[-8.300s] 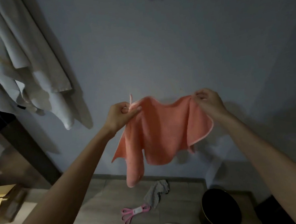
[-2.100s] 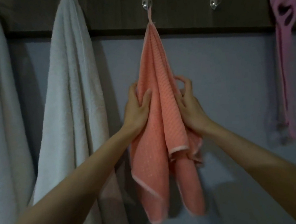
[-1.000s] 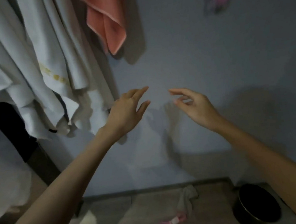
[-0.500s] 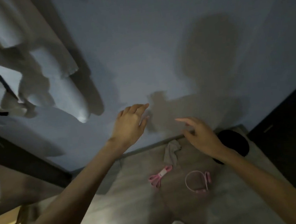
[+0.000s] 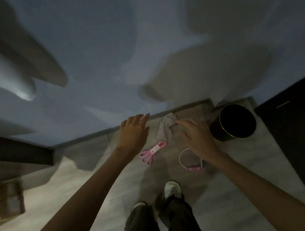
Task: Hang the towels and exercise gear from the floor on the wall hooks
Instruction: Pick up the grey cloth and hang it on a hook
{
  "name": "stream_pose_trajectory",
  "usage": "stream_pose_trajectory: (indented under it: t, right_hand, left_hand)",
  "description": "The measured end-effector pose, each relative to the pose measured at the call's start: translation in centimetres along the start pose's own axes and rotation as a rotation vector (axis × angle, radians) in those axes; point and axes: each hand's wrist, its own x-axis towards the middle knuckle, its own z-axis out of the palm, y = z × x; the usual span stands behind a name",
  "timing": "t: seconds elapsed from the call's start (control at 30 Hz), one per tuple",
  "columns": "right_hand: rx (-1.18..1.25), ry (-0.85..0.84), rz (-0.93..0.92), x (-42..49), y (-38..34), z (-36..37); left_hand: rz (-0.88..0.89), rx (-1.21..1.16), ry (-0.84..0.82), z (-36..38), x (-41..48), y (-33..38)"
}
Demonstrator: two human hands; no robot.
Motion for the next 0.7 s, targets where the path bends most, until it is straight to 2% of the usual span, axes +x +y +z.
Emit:
stream_pose_trajectory:
  t: [0.13,0.27,0.7]
  right_hand:
    - [0.030,-0.067,0.023,2.5,4.8,5.5]
    - [0.124,-0.094,0.123,5.1,10.0,13.4]
    - [-0.023,-0.195,0.257,12.9,30.7,46.0]
  left_hand:
    - [-0.054,-0.002,-0.096,7.8,2.8,-0.7]
    - [-0.089,-0.080,-0.167,17.0,6.0,-3.0]
    - [-0.139,-0.357,-0.277,52.6,18.0,-14.0]
